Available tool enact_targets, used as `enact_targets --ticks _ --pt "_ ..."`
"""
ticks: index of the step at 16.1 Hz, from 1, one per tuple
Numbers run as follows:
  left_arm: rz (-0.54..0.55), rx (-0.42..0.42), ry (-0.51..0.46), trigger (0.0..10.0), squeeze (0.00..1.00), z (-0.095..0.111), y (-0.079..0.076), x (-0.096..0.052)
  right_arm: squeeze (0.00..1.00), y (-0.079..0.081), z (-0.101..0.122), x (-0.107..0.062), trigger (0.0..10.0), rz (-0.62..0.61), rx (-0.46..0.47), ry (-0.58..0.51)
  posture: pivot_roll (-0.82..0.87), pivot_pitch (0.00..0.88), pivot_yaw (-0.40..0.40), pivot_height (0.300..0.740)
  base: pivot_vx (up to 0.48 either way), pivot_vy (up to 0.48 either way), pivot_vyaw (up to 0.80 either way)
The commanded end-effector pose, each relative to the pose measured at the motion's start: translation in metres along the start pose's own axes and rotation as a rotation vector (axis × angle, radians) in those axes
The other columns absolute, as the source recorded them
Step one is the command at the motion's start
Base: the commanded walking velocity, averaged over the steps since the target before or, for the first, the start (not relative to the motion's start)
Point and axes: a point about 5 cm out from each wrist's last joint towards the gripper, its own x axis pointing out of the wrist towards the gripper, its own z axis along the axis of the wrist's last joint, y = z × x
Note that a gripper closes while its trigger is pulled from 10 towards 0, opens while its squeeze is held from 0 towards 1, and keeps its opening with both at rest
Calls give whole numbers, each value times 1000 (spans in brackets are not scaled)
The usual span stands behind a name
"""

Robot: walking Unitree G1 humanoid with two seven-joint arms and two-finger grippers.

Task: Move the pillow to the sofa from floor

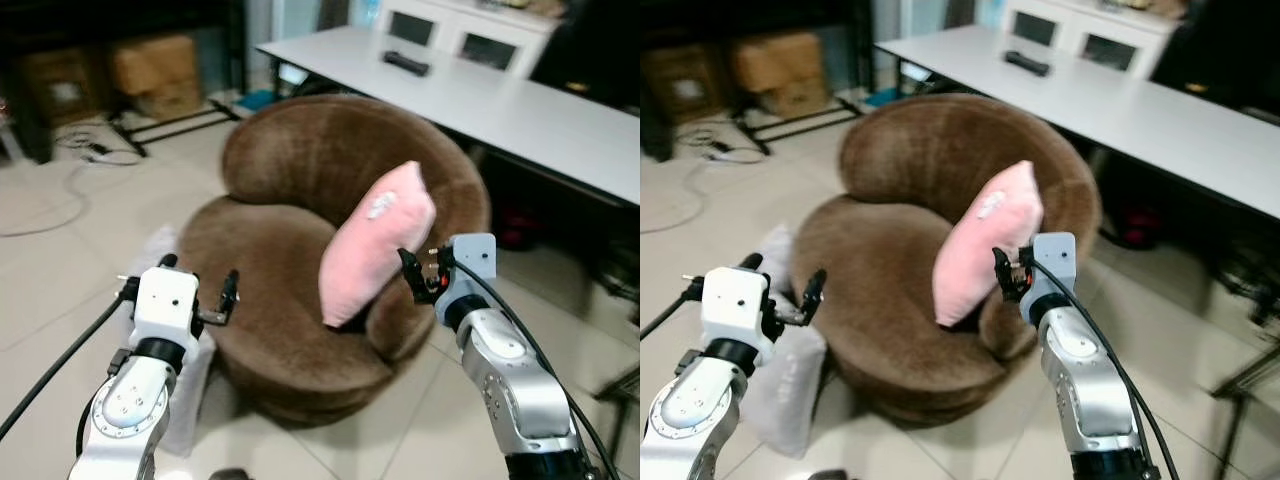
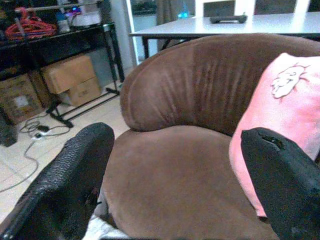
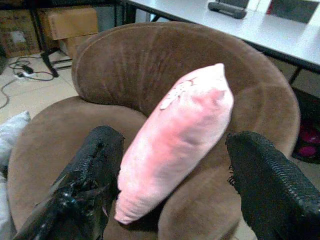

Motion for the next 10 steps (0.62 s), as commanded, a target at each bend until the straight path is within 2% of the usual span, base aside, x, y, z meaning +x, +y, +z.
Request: enact_targets --ticks 1,4,10 --pt "17 3 -11 10000 0 2 1 1 0 -5 2 -1 10000 -7 -15 -10 101 0 -100 740 0 0 0" --pt "35 -15 -12 10000 0 2 2 0 0 -6 4 0 10000 8 11 -16 109 0 -116 740 0 0 0" --pt "53 -24 -9 10000 0 2 2 -1 0 -6 7 5 10000 35 -27 -16 111 0 -127 740 0 296 0"
